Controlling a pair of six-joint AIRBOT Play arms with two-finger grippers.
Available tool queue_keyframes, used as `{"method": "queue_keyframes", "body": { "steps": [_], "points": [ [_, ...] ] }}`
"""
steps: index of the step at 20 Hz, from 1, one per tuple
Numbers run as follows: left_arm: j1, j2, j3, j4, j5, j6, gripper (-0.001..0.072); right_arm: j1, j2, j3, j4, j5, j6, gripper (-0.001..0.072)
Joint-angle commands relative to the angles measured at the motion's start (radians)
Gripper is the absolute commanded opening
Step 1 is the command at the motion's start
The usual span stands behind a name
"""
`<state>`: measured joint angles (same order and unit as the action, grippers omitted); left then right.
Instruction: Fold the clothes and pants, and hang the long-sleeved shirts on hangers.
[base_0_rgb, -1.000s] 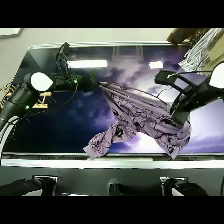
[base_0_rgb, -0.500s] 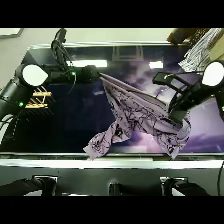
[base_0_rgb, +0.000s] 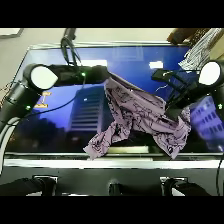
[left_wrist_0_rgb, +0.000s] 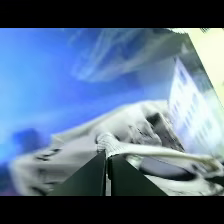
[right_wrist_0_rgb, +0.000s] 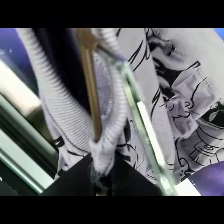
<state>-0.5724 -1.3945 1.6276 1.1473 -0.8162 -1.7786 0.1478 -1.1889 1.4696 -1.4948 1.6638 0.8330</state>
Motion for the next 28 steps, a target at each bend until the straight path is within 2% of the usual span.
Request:
{"method": "queue_keyframes", "body": {
  "steps": [1,5,10,12,13,14,15,16,17,21,23,26,27,28],
  "points": [
    [-0.087,-0.028,0.002,-0.010,0.024,-0.006,0.0024,0.001,-0.001,0.001,0.047,-0.027,0.021,0.0029],
    [-0.167,-0.058,0.002,-0.010,0.081,-0.002,0.0025,0.001,0.000,0.001,0.047,-0.023,0.028,0.0029],
    [-0.224,-0.079,0.000,-0.010,0.082,0.004,0.0026,0.001,0.000,0.001,0.044,-0.021,0.040,0.0029],
    [-0.225,-0.080,0.001,-0.009,0.071,0.065,0.0031,0.001,0.002,0.002,0.042,-0.021,0.043,0.0029],
    [-0.214,-0.078,0.001,-0.010,0.056,0.099,0.0086,0.001,0.003,0.002,0.039,-0.024,0.043,0.0029],
    [-0.196,-0.074,0.001,-0.010,0.037,0.117,0.0205,0.001,0.005,0.002,0.039,-0.026,0.042,0.0029],
    [-0.170,-0.066,0.001,-0.010,0.005,0.142,0.0450,0.001,0.006,0.002,0.040,-0.035,0.042,0.0029],
    [-0.140,-0.055,0.001,-0.010,-0.030,0.173,0.0634,0.001,0.006,0.002,0.042,-0.049,0.041,0.0029],
    [-0.102,-0.039,0.001,-0.010,-0.067,0.213,0.0666,0.001,0.006,0.002,0.045,-0.063,0.031,0.0029],
    [0.108,0.056,0.001,-0.010,-0.163,0.330,0.0666,0.001,0.006,0.002,0.086,-0.156,-0.027,0.0029],
    [0.222,0.091,0.001,-0.010,-0.213,0.456,0.0665,0.001,0.006,0.002,0.135,-0.213,-0.069,0.0029],
    [0.331,0.083,-0.002,-0.009,-0.304,0.719,0.0660,0.001,0.006,0.002,0.172,-0.268,-0.144,0.0030],
    [0.349,0.072,-0.002,0.011,-0.311,0.838,0.0660,0.001,0.006,0.002,0.188,-0.278,-0.162,0.0030],
    [0.356,0.064,-0.002,0.034,-0.322,0.895,0.0660,0.001,0.006,0.002,0.213,-0.279,-0.187,0.0030]
  ]
}}
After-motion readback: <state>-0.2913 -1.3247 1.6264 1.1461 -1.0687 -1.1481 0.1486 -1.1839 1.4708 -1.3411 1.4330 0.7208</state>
